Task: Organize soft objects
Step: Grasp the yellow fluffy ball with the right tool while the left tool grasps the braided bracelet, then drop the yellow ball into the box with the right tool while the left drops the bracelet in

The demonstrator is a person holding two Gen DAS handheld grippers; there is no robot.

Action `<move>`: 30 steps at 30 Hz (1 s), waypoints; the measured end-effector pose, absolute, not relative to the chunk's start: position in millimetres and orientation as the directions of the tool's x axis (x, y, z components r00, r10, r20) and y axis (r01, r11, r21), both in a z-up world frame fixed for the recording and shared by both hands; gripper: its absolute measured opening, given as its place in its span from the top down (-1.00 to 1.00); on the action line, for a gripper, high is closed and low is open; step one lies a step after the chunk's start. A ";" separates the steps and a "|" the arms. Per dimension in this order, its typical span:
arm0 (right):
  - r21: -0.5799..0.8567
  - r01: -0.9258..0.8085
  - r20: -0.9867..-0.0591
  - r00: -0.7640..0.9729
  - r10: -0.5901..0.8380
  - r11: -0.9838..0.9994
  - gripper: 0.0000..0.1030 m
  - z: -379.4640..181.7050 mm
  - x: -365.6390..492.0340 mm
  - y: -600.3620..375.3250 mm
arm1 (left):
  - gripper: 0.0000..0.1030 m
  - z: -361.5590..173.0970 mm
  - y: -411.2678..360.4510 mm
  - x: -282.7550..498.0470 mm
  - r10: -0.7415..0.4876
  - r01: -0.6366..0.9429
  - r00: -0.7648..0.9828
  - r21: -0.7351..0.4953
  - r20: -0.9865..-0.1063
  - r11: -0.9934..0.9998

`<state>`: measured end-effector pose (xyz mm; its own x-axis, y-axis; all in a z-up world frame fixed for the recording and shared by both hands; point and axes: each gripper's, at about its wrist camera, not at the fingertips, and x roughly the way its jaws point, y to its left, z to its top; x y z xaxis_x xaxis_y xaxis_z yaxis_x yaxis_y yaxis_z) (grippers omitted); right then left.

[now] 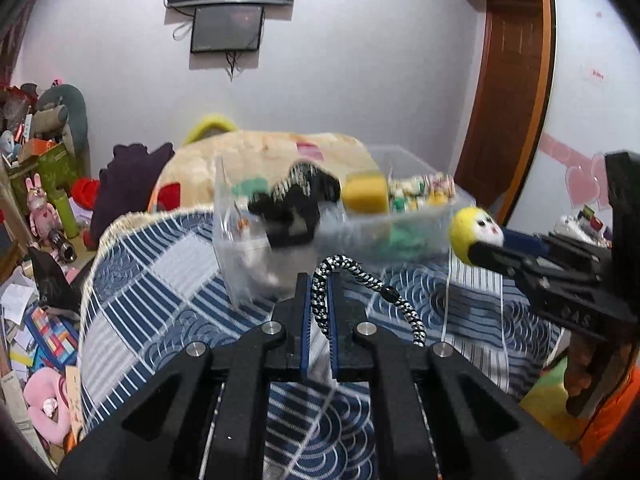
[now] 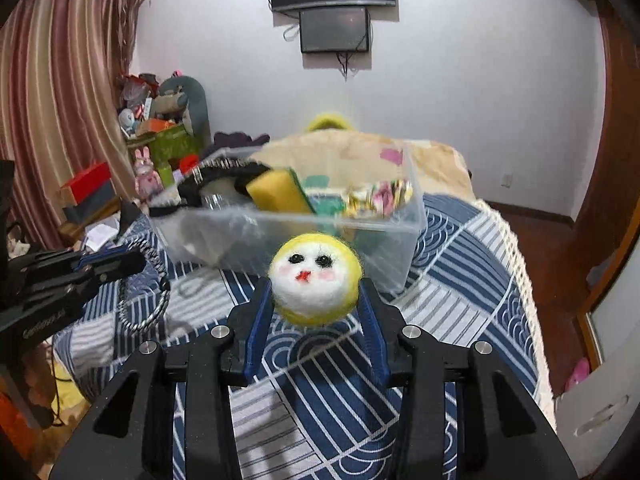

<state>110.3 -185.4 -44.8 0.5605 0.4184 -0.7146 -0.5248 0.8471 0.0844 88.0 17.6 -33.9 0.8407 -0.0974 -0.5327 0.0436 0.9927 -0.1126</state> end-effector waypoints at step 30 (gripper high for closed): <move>0.090 -0.489 -0.689 0.599 0.409 0.868 0.24 -35.1 170.8 -154.3 | 0.87 -18.8 28.6 182.0 0.074 -0.124 0.850 -0.061 -0.521 0.990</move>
<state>170.8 -154.3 -35.1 0.5986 0.4087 -0.6889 -0.4893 0.8675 0.0896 182.0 28.6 -18.8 0.8502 0.0740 -0.5212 -0.1239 0.9904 -0.0615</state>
